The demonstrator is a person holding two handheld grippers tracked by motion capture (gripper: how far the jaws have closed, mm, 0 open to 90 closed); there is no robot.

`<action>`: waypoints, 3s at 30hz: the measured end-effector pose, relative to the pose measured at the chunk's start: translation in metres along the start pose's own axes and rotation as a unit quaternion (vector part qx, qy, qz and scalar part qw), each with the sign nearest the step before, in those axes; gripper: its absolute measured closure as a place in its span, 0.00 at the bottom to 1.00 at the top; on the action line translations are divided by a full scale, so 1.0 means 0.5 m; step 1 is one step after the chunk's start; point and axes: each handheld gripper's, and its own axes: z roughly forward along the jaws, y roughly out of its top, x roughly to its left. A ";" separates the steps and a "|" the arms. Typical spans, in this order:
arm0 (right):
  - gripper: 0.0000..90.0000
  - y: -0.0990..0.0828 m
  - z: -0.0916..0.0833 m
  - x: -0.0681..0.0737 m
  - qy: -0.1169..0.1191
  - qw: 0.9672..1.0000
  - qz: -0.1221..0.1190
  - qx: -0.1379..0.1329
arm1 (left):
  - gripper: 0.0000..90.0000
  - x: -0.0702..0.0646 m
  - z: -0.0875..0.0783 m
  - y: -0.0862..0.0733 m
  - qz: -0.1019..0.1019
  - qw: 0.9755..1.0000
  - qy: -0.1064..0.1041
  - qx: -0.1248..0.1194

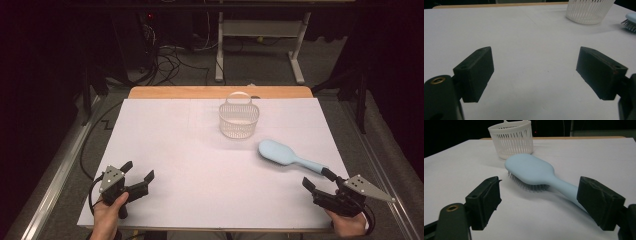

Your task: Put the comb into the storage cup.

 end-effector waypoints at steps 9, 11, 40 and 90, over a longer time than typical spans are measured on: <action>0.22 0.001 0.001 0.003 0.005 1.000 -0.002 0.002 | 0.17 -0.001 -0.003 -0.001 0.000 1.000 -0.007 0.006; 0.22 0.001 0.002 0.003 0.005 1.000 -0.003 0.004 | 0.17 0.000 -0.003 -0.001 0.001 1.000 -0.008 0.007; 0.22 0.003 -0.002 0.006 -0.003 1.000 -0.008 0.003 | 0.17 -0.003 0.001 0.000 0.008 1.000 0.001 0.009; 0.27 0.065 0.079 -0.005 0.003 1.000 -0.012 -0.008 | 0.17 -0.009 0.008 0.002 0.014 1.000 0.004 0.010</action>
